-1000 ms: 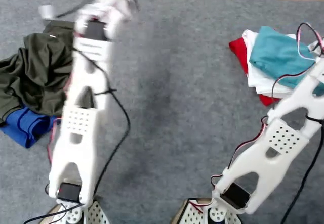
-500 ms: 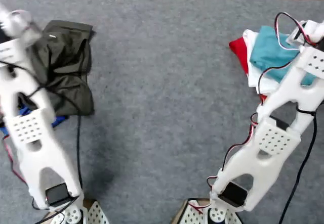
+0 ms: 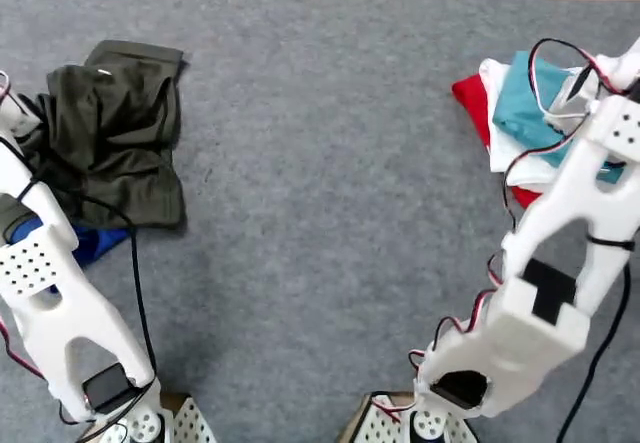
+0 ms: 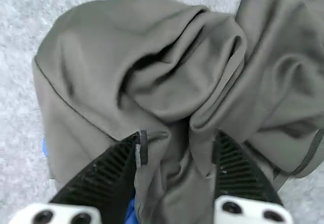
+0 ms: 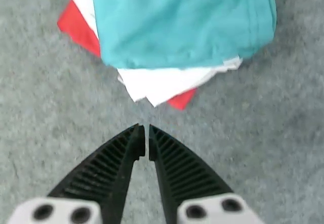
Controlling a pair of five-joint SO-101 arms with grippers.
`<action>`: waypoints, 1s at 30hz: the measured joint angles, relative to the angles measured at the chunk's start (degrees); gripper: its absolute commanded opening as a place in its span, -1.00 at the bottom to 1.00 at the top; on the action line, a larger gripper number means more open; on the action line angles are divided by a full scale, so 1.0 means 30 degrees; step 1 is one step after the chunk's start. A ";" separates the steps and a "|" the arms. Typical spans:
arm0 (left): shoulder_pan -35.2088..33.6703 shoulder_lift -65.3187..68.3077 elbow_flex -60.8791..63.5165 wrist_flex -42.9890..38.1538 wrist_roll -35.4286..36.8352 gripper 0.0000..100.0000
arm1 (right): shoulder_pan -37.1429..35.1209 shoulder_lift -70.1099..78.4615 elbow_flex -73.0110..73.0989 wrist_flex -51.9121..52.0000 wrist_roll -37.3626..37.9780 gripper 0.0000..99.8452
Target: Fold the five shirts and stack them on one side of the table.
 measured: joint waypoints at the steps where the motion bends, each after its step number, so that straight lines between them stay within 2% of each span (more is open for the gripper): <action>1: 0.0000 -0.0117 0.0645 0.0000 0.0000 -0.51 | -0.0029 -0.0410 0.0410 0.0000 0.0088 -0.94; 7: 0.0147 -0.0586 0.4894 0.0000 0.0117 -0.56 | -0.0440 -0.1612 0.2110 0.0000 0.1436 -0.94; 12: 0.0440 -0.0586 0.6037 -0.0762 0.2842 -0.98 | -0.0967 -0.1612 0.3253 0.0000 0.2168 -0.94; 14: 0.0527 -0.0586 0.6037 -0.1026 0.3487 -0.93 | -0.1289 -0.1612 0.3751 0.0000 0.2374 -0.94; 19: 0.0586 -0.1348 0.5070 -0.0176 0.3810 -0.96 | -0.1407 -0.1729 0.4161 0.0000 0.2432 -0.94; 25: 0.0996 -0.4601 0.3780 -0.0029 0.3868 -0.96 | -0.1436 -0.4132 0.5333 0.0000 0.2432 -0.94; 30: 0.2051 -0.8147 0.4542 0.0000 0.3780 -0.96 | -0.2725 -0.6652 0.7355 0.0000 0.2432 -0.94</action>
